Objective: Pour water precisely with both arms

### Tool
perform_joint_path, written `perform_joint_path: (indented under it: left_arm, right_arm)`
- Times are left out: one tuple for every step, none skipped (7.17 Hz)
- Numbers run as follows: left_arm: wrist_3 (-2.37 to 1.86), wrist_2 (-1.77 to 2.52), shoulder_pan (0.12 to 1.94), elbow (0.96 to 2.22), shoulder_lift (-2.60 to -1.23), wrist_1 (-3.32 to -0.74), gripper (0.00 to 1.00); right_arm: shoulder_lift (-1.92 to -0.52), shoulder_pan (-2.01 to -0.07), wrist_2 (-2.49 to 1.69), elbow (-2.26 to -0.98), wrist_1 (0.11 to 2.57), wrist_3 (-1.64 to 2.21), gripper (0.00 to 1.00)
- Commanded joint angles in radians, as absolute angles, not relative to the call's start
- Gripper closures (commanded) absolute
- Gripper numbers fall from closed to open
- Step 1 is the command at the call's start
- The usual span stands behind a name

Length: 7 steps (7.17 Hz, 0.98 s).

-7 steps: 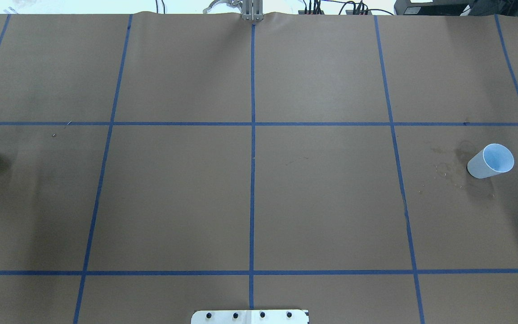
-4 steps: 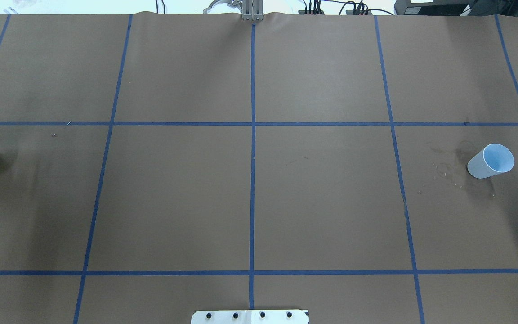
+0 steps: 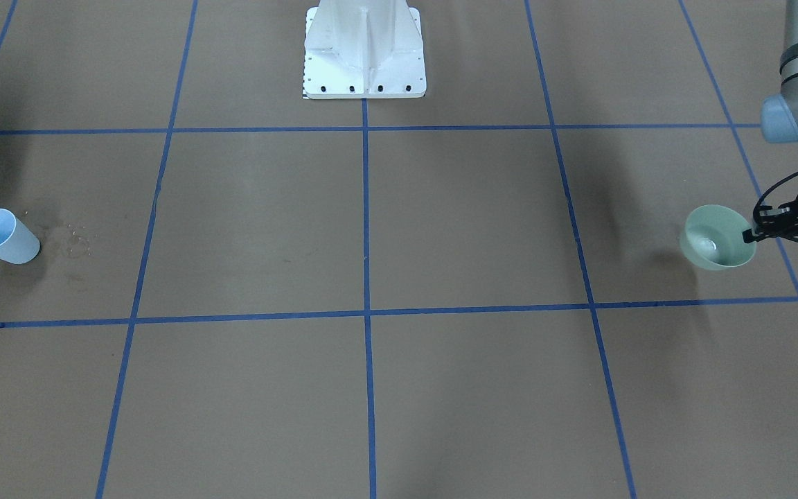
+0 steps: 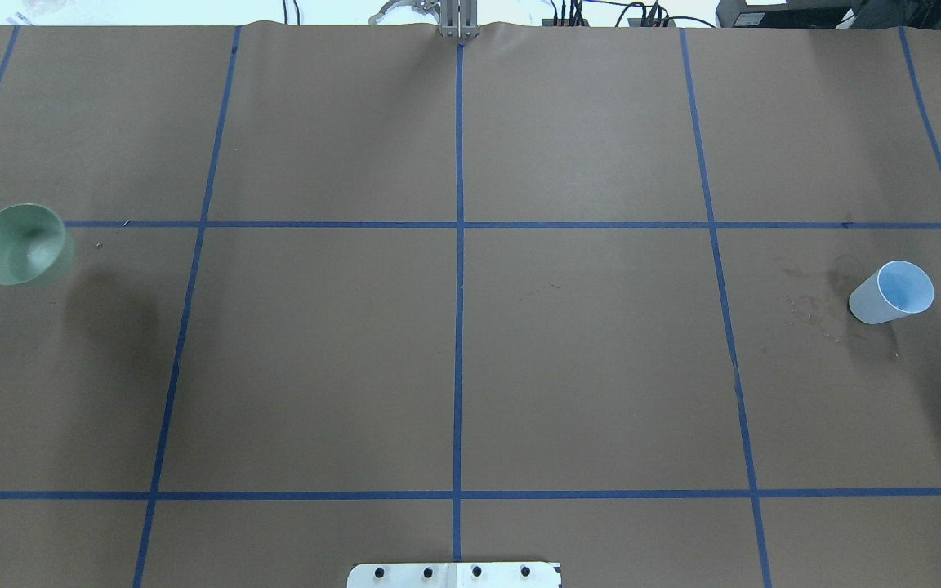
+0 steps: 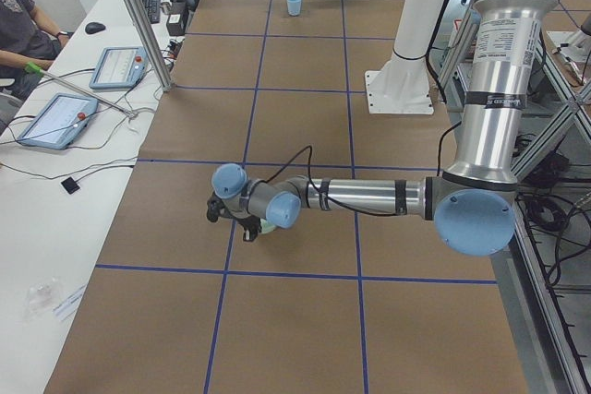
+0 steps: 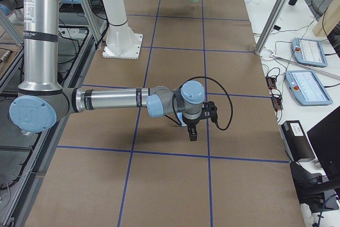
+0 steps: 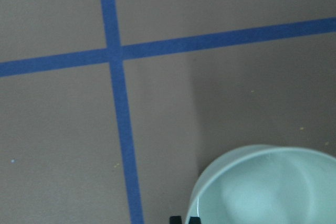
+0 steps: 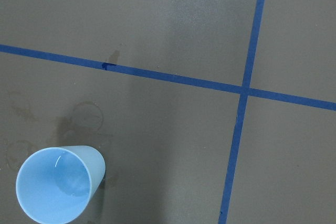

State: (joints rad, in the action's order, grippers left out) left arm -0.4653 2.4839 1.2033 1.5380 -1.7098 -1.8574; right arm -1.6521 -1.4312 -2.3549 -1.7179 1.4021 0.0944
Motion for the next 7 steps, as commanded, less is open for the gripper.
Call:
perform_joint_path:
  left_arm:
    - [-0.892, 2.472, 1.007, 1.702, -1.86, -1.836, 1.0]
    - [-1.066, 2.411, 0.888, 1.701, -1.975, -1.836, 1.0]
    - [-1.172, 2.339, 0.771, 1.674, -2.074, -1.833, 1.0]
    - [-1.214, 2.288, 0.74, 1.57, -2.212, -1.827, 1.0]
    - [-1.241, 2.266, 0.711, 1.431, -2.346, -1.824, 1.0]
    - [-1.241, 2.228, 0.692, 1.352, -2.408, -1.827, 1.0]
    - [-1.235, 2.224, 0.69, 1.336, -2.414, -1.832, 1.0]
  right_arm:
    - [-1.652, -1.431, -2.353, -1.712, 1.402, 0.094, 0.01]
    - [-1.652, -1.431, -2.352, -1.712, 1.402, 0.094, 0.01]
    - [-1.652, -1.431, -2.35, -1.71, 1.404, 0.094, 0.01]
    - [-1.652, -1.431, -2.352, -1.709, 1.404, 0.094, 0.01]
    - [-1.652, -1.431, -2.352, -1.709, 1.404, 0.095, 0.01]
    - [-1.652, -1.431, -2.352, -1.709, 1.404, 0.095, 0.01]
    - [-1.652, -1.431, -2.352, -1.709, 1.404, 0.095, 0.01]
